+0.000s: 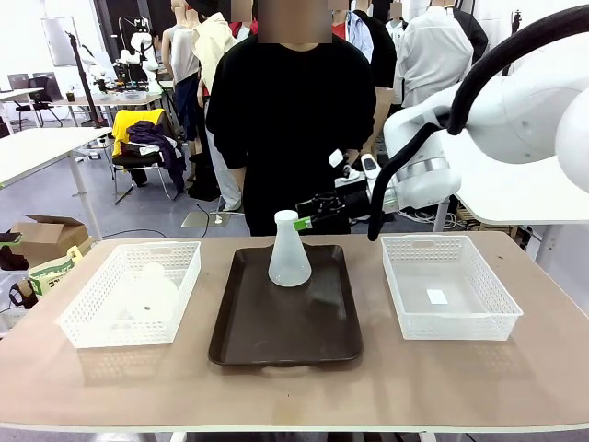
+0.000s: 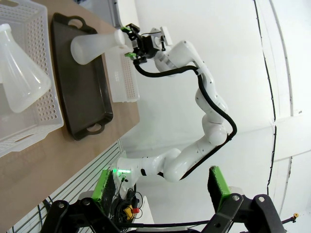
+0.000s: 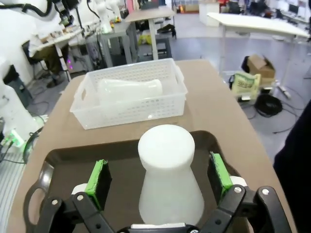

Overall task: Prepare the laboratory tools.
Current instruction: Pick up the Big flask that the person points to.

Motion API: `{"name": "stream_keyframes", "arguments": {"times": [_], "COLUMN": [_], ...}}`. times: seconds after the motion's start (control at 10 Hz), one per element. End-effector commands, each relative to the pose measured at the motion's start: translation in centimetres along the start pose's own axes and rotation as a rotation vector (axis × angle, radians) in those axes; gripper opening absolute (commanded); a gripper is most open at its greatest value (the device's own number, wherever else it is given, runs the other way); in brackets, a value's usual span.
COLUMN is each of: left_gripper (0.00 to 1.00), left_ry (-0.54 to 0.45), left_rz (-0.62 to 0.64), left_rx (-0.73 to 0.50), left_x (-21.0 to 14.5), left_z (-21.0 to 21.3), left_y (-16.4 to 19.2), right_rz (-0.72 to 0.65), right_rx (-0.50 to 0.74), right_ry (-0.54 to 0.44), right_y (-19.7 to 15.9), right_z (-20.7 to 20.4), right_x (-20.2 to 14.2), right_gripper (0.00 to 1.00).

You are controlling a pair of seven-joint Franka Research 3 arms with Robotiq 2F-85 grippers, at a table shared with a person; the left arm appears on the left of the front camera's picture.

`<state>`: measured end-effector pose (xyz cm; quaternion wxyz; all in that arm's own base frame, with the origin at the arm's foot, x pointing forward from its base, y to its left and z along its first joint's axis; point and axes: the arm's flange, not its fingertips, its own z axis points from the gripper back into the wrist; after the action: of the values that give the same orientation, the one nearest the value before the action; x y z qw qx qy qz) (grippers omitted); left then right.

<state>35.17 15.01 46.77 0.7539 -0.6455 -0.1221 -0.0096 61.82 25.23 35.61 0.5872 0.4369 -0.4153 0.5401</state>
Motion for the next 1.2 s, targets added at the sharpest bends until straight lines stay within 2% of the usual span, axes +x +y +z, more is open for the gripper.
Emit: {"name": "stream_keyframes", "arguments": {"times": [0.0, 0.2, 0.4, 0.7, 1.0, 1.1], "left_gripper": [1.00, 1.00, 1.00, 1.00, 1.00, 1.00], "left_ry": [0.006, 0.006, 0.006, 0.006, 0.006, 0.006], "left_rz": [-0.006, -0.006, -0.006, -0.006, -0.006, -0.006], "left_rx": [-0.003, -0.003, -0.003, -0.003, -0.003, -0.003], "left_x": [-0.2, -0.2, -0.2, -0.2, -0.2, -0.2], "left_z": [0.3, 0.3, 0.3, 0.3, 0.3, 0.3], "left_y": [-0.1, -0.1, -0.1, -0.1, -0.1, -0.1], "right_rz": [0.007, -0.003, 0.009, 0.021, 0.058, 0.064], "right_rx": [-0.049, -0.141, -0.328, -0.569, -0.683, -0.694], "right_ry": [0.039, 0.123, 0.156, 0.078, 0.004, -0.006], "right_y": [2.7, 5.9, 10.5, 18.4, 22.5, 22.8], "right_z": [2.8, 5.8, 9.3, 15.8, 17.8, 18.2], "right_x": [0.9, 3.0, 5.4, 6.0, 5.7, 5.5], "right_gripper": [1.00, 1.00, 1.00, 1.00, 1.00, 1.00]}}
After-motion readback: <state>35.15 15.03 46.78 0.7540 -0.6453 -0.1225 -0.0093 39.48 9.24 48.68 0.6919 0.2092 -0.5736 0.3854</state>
